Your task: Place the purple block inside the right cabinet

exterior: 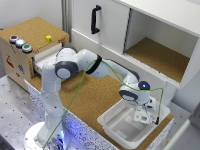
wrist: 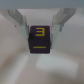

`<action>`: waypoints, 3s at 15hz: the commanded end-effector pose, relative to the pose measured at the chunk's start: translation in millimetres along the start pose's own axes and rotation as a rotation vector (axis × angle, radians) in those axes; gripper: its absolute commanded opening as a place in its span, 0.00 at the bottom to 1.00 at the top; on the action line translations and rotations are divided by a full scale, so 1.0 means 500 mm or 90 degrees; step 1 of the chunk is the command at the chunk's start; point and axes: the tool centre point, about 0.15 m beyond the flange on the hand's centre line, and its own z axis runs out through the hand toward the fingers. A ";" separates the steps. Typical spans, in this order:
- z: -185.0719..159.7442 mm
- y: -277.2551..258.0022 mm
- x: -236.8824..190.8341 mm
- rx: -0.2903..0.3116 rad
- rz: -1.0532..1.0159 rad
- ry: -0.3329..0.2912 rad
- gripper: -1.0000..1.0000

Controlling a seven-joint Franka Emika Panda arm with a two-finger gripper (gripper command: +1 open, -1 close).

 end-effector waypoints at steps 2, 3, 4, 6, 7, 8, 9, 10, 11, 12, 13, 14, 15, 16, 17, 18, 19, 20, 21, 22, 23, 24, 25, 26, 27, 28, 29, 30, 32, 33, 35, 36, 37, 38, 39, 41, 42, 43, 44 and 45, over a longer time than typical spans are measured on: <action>-0.199 -0.177 0.192 -0.092 0.105 0.150 0.00; -0.199 -0.183 0.220 -0.095 0.118 0.159 0.00; -0.198 -0.187 0.255 -0.100 0.137 0.158 0.00; -0.198 -0.186 0.317 -0.126 0.146 0.174 0.00; -0.198 -0.182 0.353 -0.144 0.138 0.174 0.00; -0.201 -0.175 0.379 -0.141 0.128 0.186 0.00; -0.198 -0.164 0.404 -0.150 0.117 0.196 0.00; -0.190 -0.151 0.426 -0.143 0.113 0.196 0.00; -0.180 -0.136 0.452 -0.139 0.102 0.204 0.00; -0.166 -0.123 0.480 -0.136 0.092 0.205 0.00; -0.150 -0.109 0.510 -0.115 0.083 0.202 0.00; -0.140 -0.101 0.532 -0.107 0.073 0.201 0.00; -0.132 -0.094 0.549 -0.101 0.068 0.199 0.00; -0.124 -0.090 0.562 -0.092 0.065 0.197 0.00; -0.119 -0.083 0.571 -0.089 0.067 0.195 0.00; -0.113 -0.075 0.583 -0.085 0.071 0.196 0.00; -0.101 -0.062 0.597 -0.083 0.075 0.191 0.00; -0.098 -0.055 0.601 -0.081 0.075 0.194 0.00; -0.090 -0.048 0.606 -0.082 0.078 0.189 0.00; -0.079 -0.041 0.608 -0.083 0.078 0.180 0.00; -0.066 -0.035 0.608 -0.076 0.081 0.169 0.00; -0.052 -0.030 0.608 -0.074 0.086 0.159 0.00; -0.041 -0.027 0.608 -0.071 0.088 0.151 0.00; -0.033 -0.030 0.612 -0.075 0.088 0.146 0.00; -0.032 -0.034 0.613 -0.073 0.088 0.145 0.00; -0.036 -0.040 0.612 -0.074 0.087 0.146 1.00; -0.047 -0.048 0.608 -0.076 0.087 0.152 1.00; -0.064 -0.059 0.603 -0.085 0.084 0.166 1.00; -0.104 -0.079 0.589 -0.089 0.088 0.195 1.00; -0.118 -0.086 0.582 -0.090 0.088 0.201 1.00; -0.147 -0.100 0.566 -0.090 0.089 0.214 1.00; -0.165 -0.110 0.555 -0.093 0.087 0.219 1.00; -0.185 -0.120 0.540 -0.092 0.088 0.227 1.00; -0.201 -0.134 0.525 -0.093 0.087 0.230 1.00; -0.211 -0.152 0.504 -0.113 0.084 0.232 1.00; -0.221 -0.179 0.467 -0.131 0.082 0.225 1.00; -0.223 -0.187 0.453 -0.136 0.087 0.220 1.00; -0.223 -0.192 0.435 -0.128 0.094 0.210 1.00; -0.222 -0.198 0.411 -0.123 0.102 0.197 1.00; -0.218 -0.205 0.393 -0.118 0.106 0.185 1.00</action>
